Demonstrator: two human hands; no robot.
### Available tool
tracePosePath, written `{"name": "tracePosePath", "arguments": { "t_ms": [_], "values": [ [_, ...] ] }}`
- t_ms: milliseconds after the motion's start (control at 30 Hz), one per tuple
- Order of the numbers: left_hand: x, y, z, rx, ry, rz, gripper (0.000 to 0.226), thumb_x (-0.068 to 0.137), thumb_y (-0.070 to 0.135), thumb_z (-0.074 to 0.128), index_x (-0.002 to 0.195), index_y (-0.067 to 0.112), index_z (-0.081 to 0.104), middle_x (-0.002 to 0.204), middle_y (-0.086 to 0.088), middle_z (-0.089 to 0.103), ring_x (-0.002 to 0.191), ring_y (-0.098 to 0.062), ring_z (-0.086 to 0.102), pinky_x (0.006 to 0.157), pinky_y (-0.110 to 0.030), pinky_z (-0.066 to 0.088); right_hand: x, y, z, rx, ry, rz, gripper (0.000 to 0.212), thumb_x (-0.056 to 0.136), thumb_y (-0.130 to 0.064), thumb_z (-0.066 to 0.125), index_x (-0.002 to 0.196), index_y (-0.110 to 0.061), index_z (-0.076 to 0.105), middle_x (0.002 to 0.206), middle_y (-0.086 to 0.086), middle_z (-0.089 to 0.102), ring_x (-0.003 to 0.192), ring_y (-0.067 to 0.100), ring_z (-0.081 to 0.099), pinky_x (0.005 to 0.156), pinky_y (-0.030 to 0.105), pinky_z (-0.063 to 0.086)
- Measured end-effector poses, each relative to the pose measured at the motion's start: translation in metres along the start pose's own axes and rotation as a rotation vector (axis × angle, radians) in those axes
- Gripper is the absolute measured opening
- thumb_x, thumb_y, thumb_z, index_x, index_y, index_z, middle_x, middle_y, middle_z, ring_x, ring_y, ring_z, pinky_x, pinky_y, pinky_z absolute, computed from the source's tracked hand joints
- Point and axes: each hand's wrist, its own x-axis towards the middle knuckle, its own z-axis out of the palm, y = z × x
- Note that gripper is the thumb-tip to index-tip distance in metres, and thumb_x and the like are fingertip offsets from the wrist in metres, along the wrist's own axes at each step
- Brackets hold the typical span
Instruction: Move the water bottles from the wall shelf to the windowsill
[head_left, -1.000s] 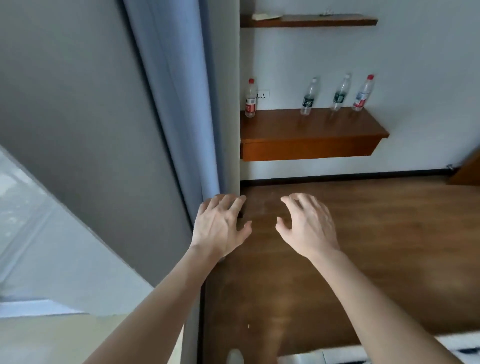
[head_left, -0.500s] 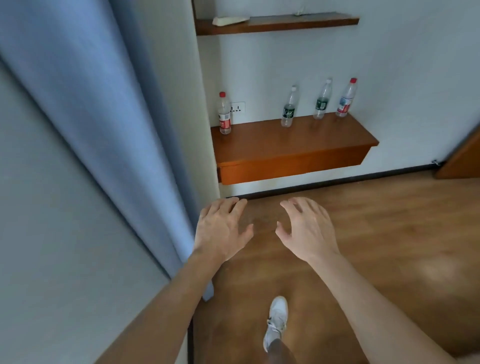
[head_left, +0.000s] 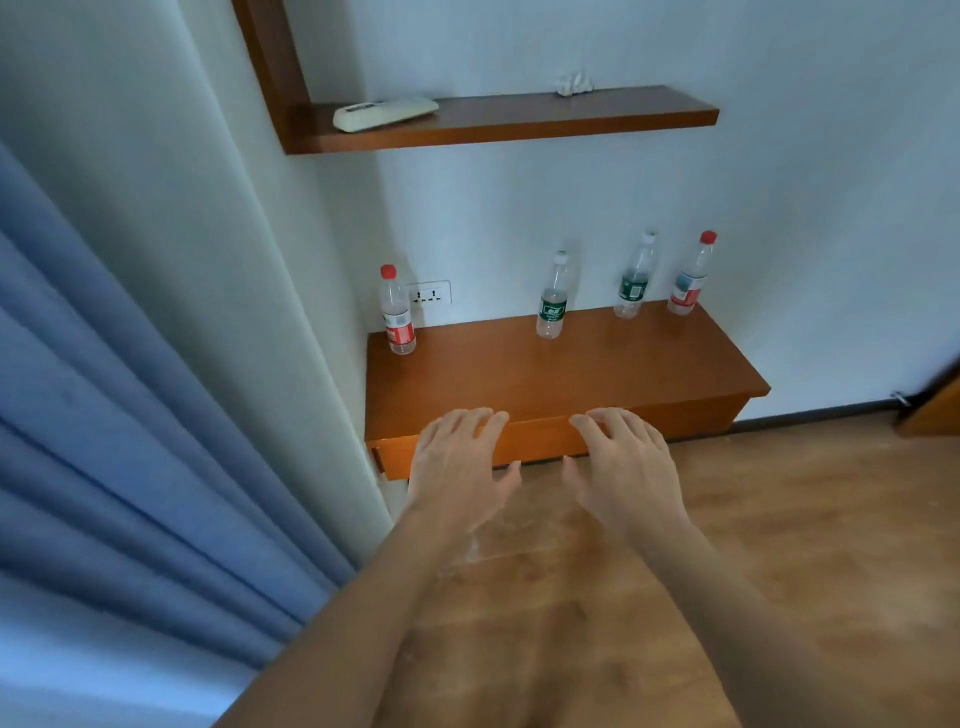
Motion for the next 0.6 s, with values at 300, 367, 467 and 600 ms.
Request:
{"name": "tracePosePath", "arguments": {
  "t_ms": [300,367,467,600],
  "values": [
    [0.095,-0.023,0.029,0.05,-0.024,-0.1,0.065,0.089,0.068,0.041,0.147,0.039,0.03,0.153,0.013,0.037,0.143,-0.013,0.03,0.119,-0.041,0.025,0.11,0.037,0.039,0.053,-0.064,-0.064,0.051,0.092,-0.051,0.057,0.137,-0.028,0.055,0.143,-0.001,0.057,0.138,0.022,0.047,0.115,0.043,0.035],
    [0.113,-0.029,0.038,0.048,-0.026,-0.125,0.064,0.09,0.067,0.041,0.146,0.039,0.03,0.153,0.013,0.037,0.143,-0.013,0.03,0.119,-0.041,0.025,0.132,0.04,0.052,0.058,-0.067,-0.08,0.051,0.092,-0.051,0.058,0.138,-0.029,0.054,0.144,-0.002,0.056,0.139,0.022,0.046,0.116,0.041,0.034],
    [0.145,-0.037,0.052,0.026,-0.024,-0.16,0.064,0.09,0.067,0.04,0.147,0.039,0.03,0.153,0.013,0.037,0.143,-0.013,0.03,0.12,-0.041,0.025,0.169,0.046,0.074,0.071,-0.082,-0.098,0.051,0.092,-0.053,0.057,0.137,-0.03,0.053,0.143,-0.003,0.056,0.138,0.021,0.047,0.115,0.039,0.034],
    [0.192,-0.058,0.073,0.01,-0.026,-0.18,0.061,0.09,0.065,0.041,0.145,0.039,0.033,0.152,0.013,0.039,0.142,-0.012,0.032,0.119,-0.04,0.027,0.225,0.054,0.103,0.077,-0.106,-0.122,0.052,0.091,-0.054,0.057,0.137,-0.03,0.053,0.143,-0.003,0.056,0.137,0.021,0.047,0.115,0.04,0.034]
  ]
}}
